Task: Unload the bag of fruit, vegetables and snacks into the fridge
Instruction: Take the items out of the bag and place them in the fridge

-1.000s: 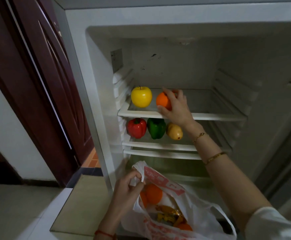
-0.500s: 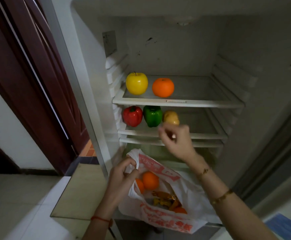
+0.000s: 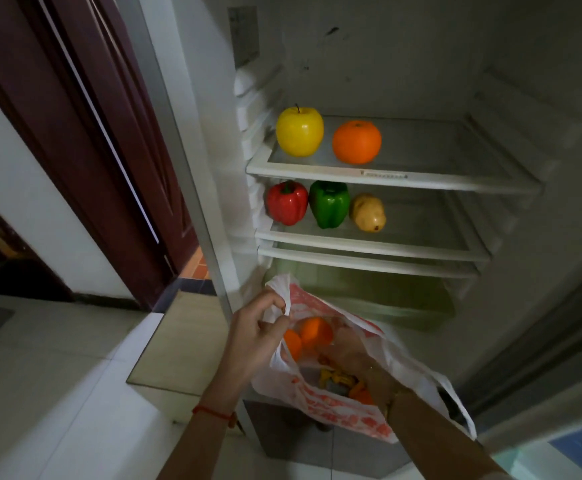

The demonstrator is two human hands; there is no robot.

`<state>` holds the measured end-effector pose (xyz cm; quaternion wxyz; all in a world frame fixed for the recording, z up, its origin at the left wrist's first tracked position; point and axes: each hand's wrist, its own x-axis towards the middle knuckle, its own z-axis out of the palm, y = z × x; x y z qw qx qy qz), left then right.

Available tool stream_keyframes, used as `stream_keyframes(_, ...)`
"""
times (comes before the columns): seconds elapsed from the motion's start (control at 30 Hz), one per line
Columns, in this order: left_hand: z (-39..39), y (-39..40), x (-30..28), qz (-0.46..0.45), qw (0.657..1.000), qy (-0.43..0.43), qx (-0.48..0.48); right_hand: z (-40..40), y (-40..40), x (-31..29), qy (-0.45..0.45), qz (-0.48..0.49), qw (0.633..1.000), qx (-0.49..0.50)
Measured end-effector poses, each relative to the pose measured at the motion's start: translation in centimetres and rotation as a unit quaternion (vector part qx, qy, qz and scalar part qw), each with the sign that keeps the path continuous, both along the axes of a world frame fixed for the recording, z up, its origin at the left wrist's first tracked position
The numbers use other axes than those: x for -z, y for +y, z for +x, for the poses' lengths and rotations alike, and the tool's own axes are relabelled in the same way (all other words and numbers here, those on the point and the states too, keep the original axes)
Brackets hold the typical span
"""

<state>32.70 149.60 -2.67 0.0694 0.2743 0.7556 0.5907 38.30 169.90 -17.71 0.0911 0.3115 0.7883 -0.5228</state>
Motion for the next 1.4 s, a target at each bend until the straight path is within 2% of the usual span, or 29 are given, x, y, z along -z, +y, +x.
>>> stream_keyframes(0.07,-0.2,0.1,0.2,-0.008,1.0,0.004,-0.001,-1.2,-0.1,0.8,0.023,0.0,0.998,0.053)
stream_keyframes(0.17,-0.5,0.2,0.5,-0.013,1.0,0.007,0.001,-3.1,-1.2,-0.7,0.062,0.03,0.996,0.051)
stream_keyframes(0.3,-0.7,0.4,0.6,-0.019,1.0,0.006,0.003,-3.1,-1.2,-0.6,0.058,0.014,0.996,0.066)
stream_keyframes(0.4,-0.8,0.5,0.6,-0.01,1.0,-0.007,0.007,-2.2,-0.7,-1.2,0.076,0.019,0.996,0.033)
stream_keyframes(0.53,-0.9,0.8,0.5,-0.004,1.0,-0.021,0.011,0.0,-0.7,-3.7,0.078,-0.042,0.995,-0.042)
stream_keyframes(0.67,-0.5,1.4,0.4,-0.013,1.0,-0.027,0.007,1.6,-0.5,-7.1,0.19,0.018,0.98,-0.065)
stream_keyframes(0.8,-0.2,1.6,0.3,-0.011,0.999,-0.031,0.02,3.1,-0.3,-10.3,0.279,-0.011,0.957,-0.079)
stream_keyframes(1.03,0.3,2.1,0.0,-0.006,1.0,-0.024,0.015,4.5,-0.5,-15.6,0.357,-0.08,0.93,-0.031)
stream_keyframes(1.2,0.3,2.4,0.2,-0.007,0.999,-0.028,0.019,4.5,0.2,-19.5,0.392,-0.115,0.911,0.057)
stream_keyframes(1.3,0.2,2.3,0.1,-0.005,0.999,-0.028,0.022,3.7,1.5,-22.0,0.418,-0.097,0.898,0.091)
stream_keyframes(1.4,0.1,2.5,0.1,-0.013,0.999,-0.029,0.017,3.0,2.8,-24.6,0.467,-0.03,0.879,0.092)
